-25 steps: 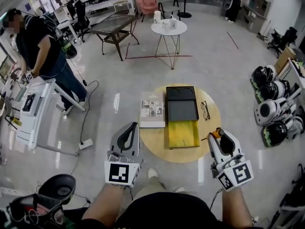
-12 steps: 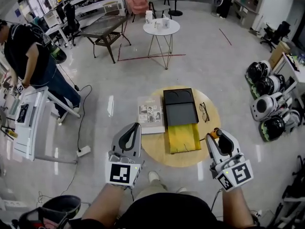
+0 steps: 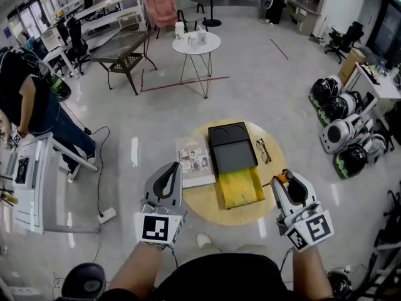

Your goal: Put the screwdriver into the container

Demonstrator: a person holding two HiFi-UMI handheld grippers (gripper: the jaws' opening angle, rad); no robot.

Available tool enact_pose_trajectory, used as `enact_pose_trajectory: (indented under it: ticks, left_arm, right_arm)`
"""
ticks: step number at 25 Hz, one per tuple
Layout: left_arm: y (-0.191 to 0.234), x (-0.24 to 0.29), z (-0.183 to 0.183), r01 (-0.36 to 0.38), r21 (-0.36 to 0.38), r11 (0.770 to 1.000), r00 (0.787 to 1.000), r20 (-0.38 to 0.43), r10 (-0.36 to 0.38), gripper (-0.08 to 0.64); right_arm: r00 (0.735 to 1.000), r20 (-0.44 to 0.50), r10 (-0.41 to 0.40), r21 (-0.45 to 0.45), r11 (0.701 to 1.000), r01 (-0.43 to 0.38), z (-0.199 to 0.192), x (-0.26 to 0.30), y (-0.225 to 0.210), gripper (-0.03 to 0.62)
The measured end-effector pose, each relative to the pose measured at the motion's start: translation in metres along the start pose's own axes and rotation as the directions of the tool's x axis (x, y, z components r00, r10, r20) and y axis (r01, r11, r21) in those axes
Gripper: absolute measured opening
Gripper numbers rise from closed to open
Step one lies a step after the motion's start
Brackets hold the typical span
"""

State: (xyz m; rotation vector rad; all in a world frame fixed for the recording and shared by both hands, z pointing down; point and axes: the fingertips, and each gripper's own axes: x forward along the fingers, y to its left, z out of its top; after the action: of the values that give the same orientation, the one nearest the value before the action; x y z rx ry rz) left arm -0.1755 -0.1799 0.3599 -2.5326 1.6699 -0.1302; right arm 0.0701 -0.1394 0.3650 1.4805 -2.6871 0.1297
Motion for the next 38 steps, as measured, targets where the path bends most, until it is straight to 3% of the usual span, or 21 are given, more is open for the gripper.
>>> enact_pose_trajectory:
  ticks: [6, 14, 25, 38]
  left_arm:
    - [0.012, 0.002, -0.002, 0.013, -0.042, 0.999, 1.000, 0.011, -0.013, 0.017]
    - [0.002, 0.019, -0.013, 0.012, -0.031, 0.999, 1.000, -0.021, -0.013, 0.017]
    - [-0.010, 0.053, -0.011, -0.081, -0.019, 0.997, 0.996, -0.041, 0.080, 0.017]
    - [-0.031, 0.078, -0.009, -0.135, 0.030, 0.990, 0.989, -0.059, 0.136, 0.017]
  right_arm:
    - [1.000, -0.016, -0.015, -0.018, 1.000, 0.015, 0.006, 0.001, 0.010, 0.138]
    - [0.999, -0.034, 0.026, -0.007, 1.000, -0.027, -0.004, 0.013, 0.000, 0.138]
    - [0.979, -0.083, 0.184, 0.044, 0.982, -0.181, -0.024, 0.045, -0.022, 0.138]
    - [0.950, -0.132, 0.285, 0.099, 0.957, -0.273, -0.051, 0.064, -0.050, 0.138]
